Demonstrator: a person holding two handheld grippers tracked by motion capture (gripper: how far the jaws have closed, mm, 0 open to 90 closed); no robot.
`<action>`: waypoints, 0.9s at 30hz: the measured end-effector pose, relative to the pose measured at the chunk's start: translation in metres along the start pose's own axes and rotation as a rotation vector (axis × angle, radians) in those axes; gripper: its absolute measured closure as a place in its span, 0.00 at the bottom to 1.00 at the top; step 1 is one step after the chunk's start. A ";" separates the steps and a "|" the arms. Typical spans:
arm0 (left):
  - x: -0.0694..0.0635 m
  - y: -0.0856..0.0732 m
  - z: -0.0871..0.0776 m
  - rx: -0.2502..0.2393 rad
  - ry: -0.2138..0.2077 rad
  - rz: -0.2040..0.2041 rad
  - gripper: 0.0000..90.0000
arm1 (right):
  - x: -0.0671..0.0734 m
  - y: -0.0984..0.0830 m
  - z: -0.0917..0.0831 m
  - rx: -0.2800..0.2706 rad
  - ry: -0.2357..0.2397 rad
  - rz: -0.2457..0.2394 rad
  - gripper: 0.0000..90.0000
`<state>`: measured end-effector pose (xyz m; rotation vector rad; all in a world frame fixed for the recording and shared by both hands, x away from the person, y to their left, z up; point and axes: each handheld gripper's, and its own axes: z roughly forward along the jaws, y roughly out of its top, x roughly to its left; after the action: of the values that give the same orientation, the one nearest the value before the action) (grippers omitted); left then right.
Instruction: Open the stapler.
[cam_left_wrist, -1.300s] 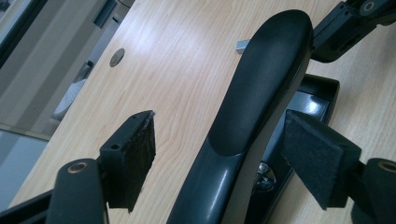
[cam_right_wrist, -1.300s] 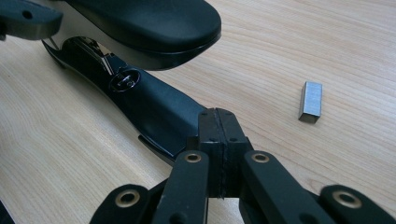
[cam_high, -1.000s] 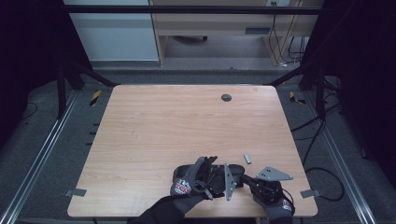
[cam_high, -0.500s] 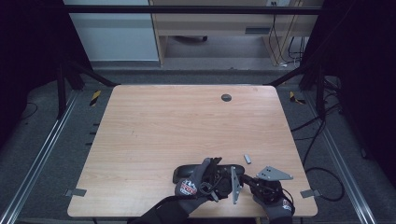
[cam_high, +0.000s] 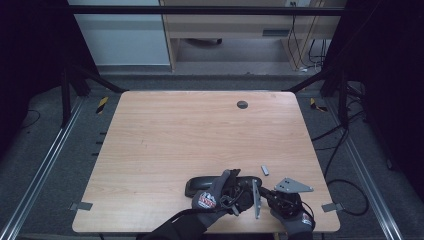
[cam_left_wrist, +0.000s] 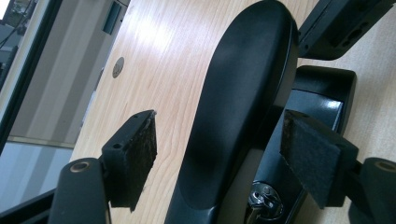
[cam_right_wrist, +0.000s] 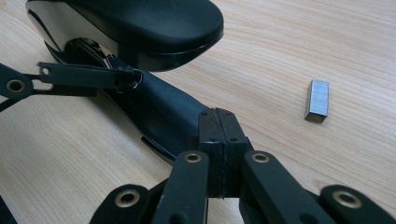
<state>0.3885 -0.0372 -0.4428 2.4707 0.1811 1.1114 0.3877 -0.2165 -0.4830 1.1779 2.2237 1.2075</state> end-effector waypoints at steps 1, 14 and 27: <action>0.000 0.000 0.000 0.007 0.002 0.008 0.31 | 0.000 0.000 0.000 -0.002 -0.003 -0.008 1.00; -0.004 0.003 0.004 0.007 0.013 0.025 0.49 | 0.001 0.001 0.006 0.008 0.004 -0.002 1.00; -0.007 0.004 0.005 0.015 0.017 0.030 0.56 | 0.003 0.001 0.012 0.028 0.023 0.006 1.00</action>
<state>0.3873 -0.0441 -0.4485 2.4853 0.1591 1.1478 0.3941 -0.2075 -0.4894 1.1874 2.2625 1.2020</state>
